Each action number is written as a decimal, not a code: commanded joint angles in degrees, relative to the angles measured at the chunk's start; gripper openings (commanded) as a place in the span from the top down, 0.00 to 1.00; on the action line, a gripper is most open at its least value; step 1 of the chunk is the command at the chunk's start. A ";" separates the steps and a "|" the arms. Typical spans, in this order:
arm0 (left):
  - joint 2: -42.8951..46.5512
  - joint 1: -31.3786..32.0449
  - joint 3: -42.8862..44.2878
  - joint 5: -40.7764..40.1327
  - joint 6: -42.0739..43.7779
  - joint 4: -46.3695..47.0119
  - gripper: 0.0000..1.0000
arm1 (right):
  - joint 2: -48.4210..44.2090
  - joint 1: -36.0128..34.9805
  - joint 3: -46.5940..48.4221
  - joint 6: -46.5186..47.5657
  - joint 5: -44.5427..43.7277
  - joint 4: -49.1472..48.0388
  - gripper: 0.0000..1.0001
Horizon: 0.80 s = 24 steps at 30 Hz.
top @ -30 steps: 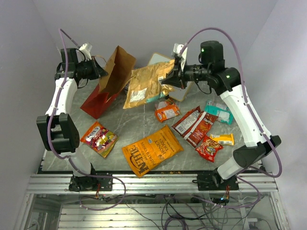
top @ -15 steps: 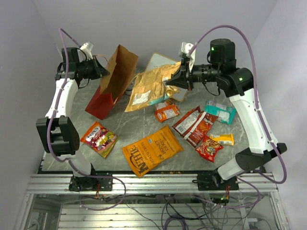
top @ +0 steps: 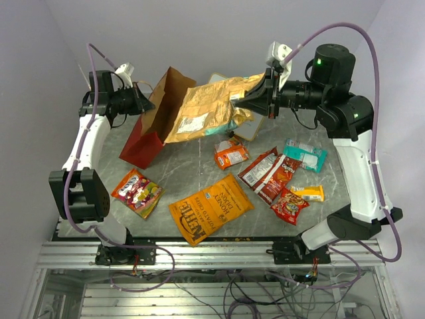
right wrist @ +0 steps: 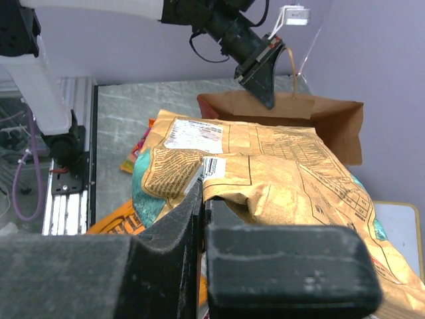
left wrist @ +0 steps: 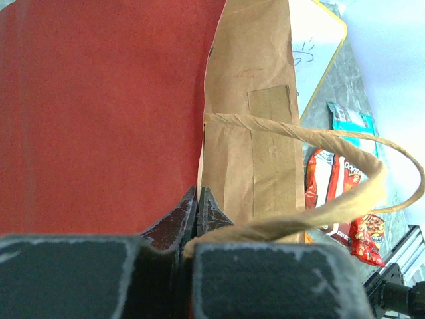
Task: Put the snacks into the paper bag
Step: Place the snack in the paper bag.
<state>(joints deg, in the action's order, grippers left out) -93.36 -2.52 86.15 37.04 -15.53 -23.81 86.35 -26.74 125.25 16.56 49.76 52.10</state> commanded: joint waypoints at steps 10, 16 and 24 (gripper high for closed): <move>1.11 1.78 1.77 2.56 10.15 -3.68 0.93 | 6.88 -0.68 0.41 -3.53 -7.78 -7.69 1.00; 0.31 2.65 3.84 1.14 17.18 -9.08 0.93 | 11.81 -3.98 1.93 -2.60 -10.15 -6.81 1.00; 0.11 2.79 3.87 2.23 23.17 -11.98 0.92 | 17.54 -7.55 4.19 -1.33 -10.87 -3.76 1.00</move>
<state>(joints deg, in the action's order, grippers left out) -93.34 -0.23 88.36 37.74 2.74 -33.19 103.55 -33.30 126.65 14.41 38.68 48.51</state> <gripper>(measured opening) 0.076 0.010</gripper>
